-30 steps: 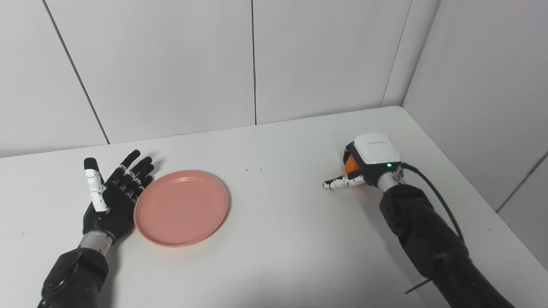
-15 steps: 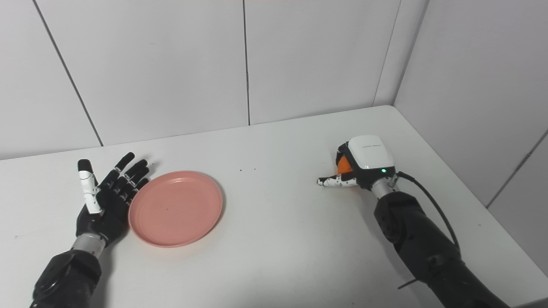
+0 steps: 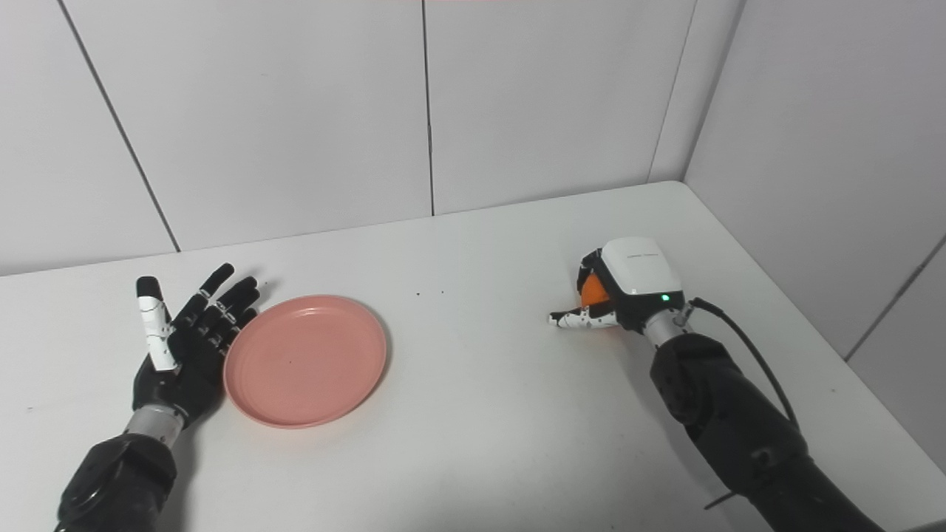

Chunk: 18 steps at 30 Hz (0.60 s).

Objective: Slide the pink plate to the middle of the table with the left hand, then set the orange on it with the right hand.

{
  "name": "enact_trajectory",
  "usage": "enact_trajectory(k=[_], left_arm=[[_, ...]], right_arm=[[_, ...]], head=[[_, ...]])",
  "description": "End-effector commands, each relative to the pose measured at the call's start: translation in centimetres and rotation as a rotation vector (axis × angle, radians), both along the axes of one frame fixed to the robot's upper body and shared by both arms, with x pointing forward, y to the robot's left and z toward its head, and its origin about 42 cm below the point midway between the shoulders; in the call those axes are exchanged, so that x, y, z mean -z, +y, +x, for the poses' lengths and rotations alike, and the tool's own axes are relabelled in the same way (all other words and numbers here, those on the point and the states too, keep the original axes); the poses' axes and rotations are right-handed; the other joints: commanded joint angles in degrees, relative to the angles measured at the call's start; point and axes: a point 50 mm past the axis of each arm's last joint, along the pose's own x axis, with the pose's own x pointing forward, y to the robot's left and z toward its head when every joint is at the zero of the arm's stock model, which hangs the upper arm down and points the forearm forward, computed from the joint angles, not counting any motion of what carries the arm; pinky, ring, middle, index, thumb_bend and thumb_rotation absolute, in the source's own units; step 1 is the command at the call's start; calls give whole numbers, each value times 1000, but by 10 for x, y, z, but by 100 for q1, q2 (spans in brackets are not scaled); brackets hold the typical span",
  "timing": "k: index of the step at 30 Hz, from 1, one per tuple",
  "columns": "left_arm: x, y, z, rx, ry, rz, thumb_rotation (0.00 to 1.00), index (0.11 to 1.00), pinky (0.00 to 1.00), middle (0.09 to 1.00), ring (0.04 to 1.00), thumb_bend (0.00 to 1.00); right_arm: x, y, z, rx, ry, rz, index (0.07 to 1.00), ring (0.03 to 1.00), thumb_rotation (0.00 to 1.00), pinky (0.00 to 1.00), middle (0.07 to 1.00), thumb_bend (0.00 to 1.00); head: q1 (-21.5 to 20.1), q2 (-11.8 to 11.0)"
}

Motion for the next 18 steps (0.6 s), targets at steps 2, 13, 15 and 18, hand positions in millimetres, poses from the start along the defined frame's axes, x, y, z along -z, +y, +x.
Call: enact_trajectory(k=[2, 13, 15, 18], left_arm=[[21, -3, -10, 18, 119, 8, 967, 847, 969, 765, 892, 974], [22, -10, -12, 22, 124, 13, 965, 835, 957, 768, 891, 989], [23, -12, -12, 24, 123, 11, 966, 835, 953, 769, 893, 985], [22, -16, -14, 19, 125, 8, 953, 810, 919, 767, 889, 983]], right_arm=[[-20, -1, 2, 14, -30, 25, 328, 201, 397, 153, 265, 523], [-66, 6, 8, -41, -188, 87, 283, 177, 339, 133, 237, 528], [-73, 10, 9, -56, -196, 88, 281, 177, 343, 133, 237, 525], [-85, 18, 9, -80, -201, 83, 406, 227, 368, 175, 300, 508]], head=[[35, 2], [186, 1], [283, 6], [429, 28]])
